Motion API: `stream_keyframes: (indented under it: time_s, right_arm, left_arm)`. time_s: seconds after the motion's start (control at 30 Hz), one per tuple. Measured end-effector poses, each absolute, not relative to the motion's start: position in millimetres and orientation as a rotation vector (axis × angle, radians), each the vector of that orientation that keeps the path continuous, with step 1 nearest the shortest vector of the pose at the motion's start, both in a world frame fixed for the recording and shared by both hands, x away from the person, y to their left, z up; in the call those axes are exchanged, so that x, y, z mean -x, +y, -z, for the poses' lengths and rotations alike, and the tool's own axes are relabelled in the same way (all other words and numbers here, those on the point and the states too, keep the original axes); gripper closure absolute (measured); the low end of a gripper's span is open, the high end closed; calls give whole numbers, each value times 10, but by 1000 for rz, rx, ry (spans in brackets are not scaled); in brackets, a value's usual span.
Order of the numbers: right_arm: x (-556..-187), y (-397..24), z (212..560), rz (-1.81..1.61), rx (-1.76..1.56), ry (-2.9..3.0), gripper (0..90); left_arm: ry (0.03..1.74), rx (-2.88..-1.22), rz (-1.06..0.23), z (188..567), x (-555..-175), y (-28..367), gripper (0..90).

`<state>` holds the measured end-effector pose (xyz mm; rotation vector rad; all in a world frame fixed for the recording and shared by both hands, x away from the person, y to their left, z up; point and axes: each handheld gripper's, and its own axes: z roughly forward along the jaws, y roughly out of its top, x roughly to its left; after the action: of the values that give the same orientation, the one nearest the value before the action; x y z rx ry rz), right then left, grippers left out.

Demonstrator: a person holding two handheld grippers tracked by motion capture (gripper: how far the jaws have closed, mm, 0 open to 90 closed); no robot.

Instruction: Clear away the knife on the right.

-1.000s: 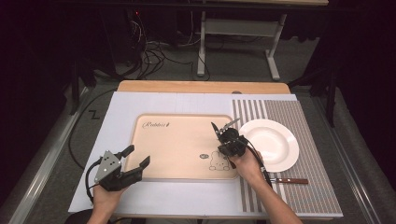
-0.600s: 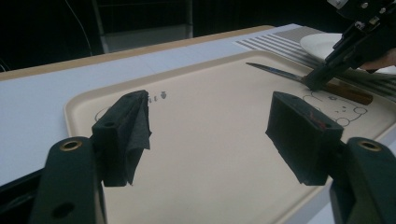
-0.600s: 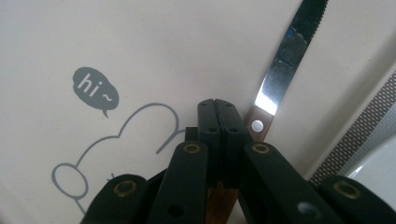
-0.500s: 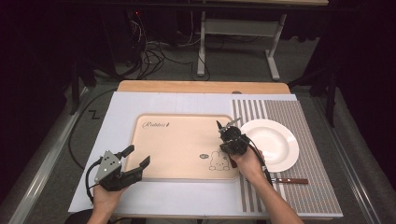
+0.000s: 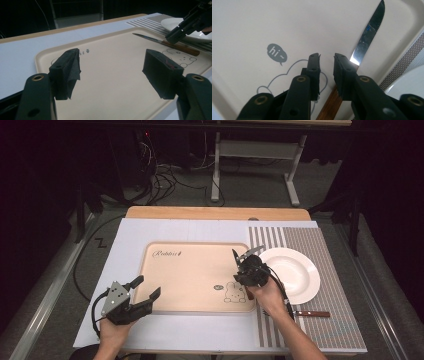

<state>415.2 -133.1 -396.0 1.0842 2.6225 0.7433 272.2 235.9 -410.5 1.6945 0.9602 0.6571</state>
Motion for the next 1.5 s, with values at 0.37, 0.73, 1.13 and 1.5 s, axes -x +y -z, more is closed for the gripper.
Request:
stream_keyframes:
  time_s: [0.37, 0.73, 1.13, 1.5]
  right_arm:
    - [-4061, -1467, 3899, -864, -1072, 2590, 566]
    - [-3927, -1631, 3856, -960, -1076, 2496, 436]
    - [-3740, -1878, 3840, -1104, -1098, 2405, 413]
    - [-3595, -2145, 3856, -1185, -1111, 2305, 368]
  left_arm:
    - [962, -1694, -660, 4104, -2719, 2360, 300]
    - [964, -1694, -661, 4104, -2718, 2358, 298]
    - [966, -1695, -664, 4104, -2715, 2359, 297]
    - [966, -1697, -667, 4104, -2715, 2356, 297]
